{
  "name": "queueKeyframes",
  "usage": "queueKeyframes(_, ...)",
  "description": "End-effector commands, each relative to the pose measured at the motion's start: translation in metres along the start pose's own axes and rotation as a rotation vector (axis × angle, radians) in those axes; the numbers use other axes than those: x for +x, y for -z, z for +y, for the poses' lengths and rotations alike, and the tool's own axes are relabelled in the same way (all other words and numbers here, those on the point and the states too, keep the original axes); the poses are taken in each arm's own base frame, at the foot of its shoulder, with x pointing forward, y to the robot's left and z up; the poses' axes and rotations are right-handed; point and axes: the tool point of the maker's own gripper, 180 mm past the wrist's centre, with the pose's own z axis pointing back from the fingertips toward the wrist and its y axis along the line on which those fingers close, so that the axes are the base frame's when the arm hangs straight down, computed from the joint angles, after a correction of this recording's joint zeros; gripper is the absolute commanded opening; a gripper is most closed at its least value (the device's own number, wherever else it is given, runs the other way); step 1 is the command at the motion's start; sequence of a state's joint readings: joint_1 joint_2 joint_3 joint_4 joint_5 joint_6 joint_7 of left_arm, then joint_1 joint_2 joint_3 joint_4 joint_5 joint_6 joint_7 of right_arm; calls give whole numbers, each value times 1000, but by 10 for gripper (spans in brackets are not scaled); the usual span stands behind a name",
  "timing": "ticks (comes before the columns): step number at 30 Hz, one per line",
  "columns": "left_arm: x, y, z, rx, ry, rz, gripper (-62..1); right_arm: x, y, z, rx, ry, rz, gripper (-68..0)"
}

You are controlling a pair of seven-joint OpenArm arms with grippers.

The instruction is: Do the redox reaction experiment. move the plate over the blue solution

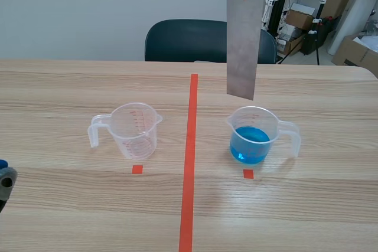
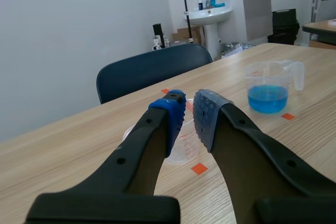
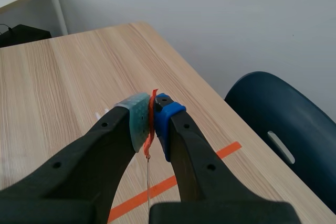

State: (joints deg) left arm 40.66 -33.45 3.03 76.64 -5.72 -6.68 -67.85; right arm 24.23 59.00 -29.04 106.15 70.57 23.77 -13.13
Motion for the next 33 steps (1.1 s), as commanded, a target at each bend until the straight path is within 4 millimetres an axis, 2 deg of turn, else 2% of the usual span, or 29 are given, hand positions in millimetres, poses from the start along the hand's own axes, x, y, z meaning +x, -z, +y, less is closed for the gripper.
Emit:
queueKeyframes(1,3,1,3,-8,-13,13,-539,12,-4,0,2,-28,-21,-671)
queueKeyframes(7,10,11,2,-144,-37,86,-557,12,-22,-8,-25,-37,-47,-671)
queueKeyframes(11,14,22,14,-170,-72,112,-565,5,-30,-9,-33,-26,-44,-671)
queueKeyframes(17,20,43,15,-282,-80,146,-569,-6,-36,-7,-34,-45,-22,-671)
queueKeyframes(22,23,62,33,-256,-67,143,-569,-13,-41,-13,-57,-41,-30,-671)
queueKeyframes(28,20,76,32,-304,-63,186,-569,-18,-47,-32,-120,-61,-23,-671)
queueKeyframes(33,30,92,23,-336,-68,160,-569,-18,-50,-39,-141,-60,-33,-671)
